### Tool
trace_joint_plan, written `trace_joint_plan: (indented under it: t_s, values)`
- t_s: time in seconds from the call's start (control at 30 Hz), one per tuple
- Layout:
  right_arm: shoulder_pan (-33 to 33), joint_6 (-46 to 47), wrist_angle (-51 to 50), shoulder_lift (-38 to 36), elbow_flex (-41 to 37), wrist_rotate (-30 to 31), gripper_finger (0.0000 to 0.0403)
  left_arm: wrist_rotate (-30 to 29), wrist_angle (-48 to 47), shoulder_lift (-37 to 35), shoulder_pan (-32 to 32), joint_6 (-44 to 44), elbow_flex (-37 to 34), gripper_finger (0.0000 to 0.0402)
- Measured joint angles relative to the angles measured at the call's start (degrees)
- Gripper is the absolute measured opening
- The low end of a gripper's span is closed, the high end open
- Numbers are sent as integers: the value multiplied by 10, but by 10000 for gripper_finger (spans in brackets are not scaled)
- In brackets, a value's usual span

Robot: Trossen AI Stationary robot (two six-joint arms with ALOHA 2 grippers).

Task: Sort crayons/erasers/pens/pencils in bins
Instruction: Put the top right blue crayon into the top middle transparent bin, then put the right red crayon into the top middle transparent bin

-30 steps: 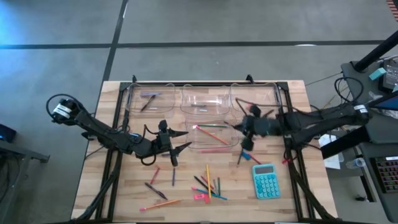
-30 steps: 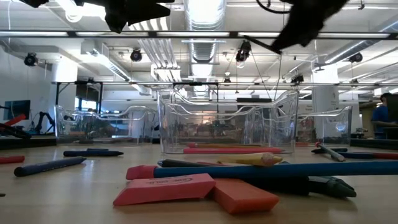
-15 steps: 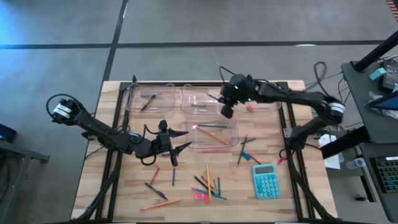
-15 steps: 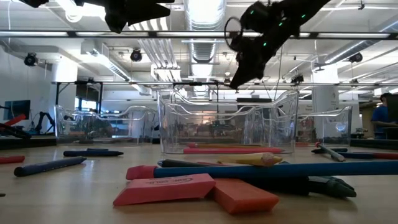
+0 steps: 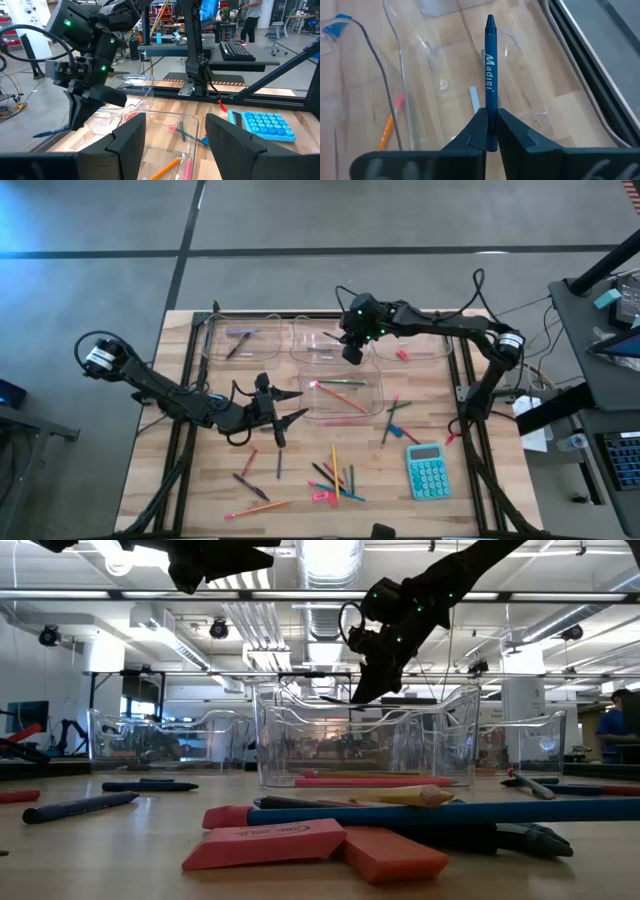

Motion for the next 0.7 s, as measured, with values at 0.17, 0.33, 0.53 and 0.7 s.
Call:
trace_joint_plan:
  t_s: [0.17, 0.33, 0.53, 0.7]
  values:
    - [0, 4, 3, -2, -1, 0, 23, 0, 0, 0, 0, 0, 0, 192]
    - [0, 14, 3, -9, -2, -1, 36, 0, 1, 0, 0, 0, 0, 192]
    - [0, 30, -3, -18, -2, -2, 105, 0, 2, 0, 0, 0, 0, 192]
    - [1, 36, -33, -39, -2, -2, 153, 0, 2, 0, 0, 0, 0, 192]
